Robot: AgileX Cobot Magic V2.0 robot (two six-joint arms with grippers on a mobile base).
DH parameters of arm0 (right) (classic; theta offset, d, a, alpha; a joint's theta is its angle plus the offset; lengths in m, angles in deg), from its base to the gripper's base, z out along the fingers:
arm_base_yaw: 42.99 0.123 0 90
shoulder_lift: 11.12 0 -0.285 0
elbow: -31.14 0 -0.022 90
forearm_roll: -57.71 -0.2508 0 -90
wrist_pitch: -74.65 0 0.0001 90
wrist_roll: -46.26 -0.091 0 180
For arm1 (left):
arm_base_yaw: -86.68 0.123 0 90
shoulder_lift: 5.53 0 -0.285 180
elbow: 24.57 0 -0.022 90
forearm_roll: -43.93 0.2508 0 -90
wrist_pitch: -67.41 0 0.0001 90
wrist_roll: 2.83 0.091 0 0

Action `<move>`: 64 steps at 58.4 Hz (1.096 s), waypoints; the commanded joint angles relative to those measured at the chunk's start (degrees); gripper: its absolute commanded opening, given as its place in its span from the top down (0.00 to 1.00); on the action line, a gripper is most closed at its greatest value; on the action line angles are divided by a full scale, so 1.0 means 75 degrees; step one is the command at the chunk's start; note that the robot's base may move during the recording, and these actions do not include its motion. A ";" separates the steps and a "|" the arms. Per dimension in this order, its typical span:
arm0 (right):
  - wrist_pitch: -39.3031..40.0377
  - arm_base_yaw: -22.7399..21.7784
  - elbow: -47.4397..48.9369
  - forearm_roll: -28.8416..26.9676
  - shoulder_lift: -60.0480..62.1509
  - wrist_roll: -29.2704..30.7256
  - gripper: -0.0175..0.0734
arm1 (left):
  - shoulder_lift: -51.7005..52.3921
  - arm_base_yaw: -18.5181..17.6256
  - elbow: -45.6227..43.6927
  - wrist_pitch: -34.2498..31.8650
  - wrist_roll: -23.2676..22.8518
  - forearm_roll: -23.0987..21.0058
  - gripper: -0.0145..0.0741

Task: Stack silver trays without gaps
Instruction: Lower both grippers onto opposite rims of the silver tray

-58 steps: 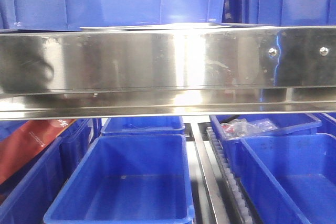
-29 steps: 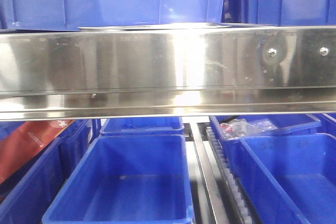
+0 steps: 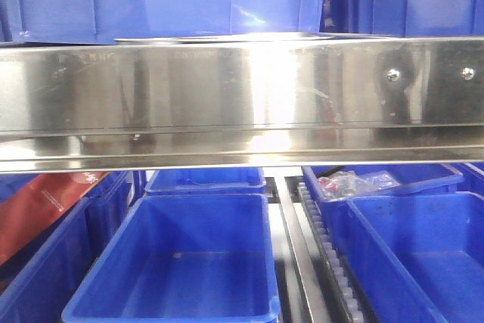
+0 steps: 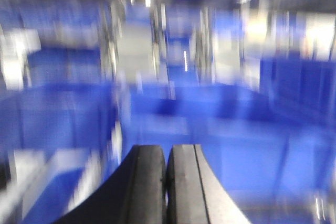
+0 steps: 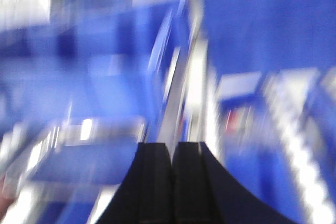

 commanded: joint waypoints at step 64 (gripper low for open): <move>-0.0453 0.2395 0.2544 0.0995 -0.6509 0.0188 0.34 | -0.8575 -0.2517 -0.4748 0.3944 -0.1394 0.0411 0.36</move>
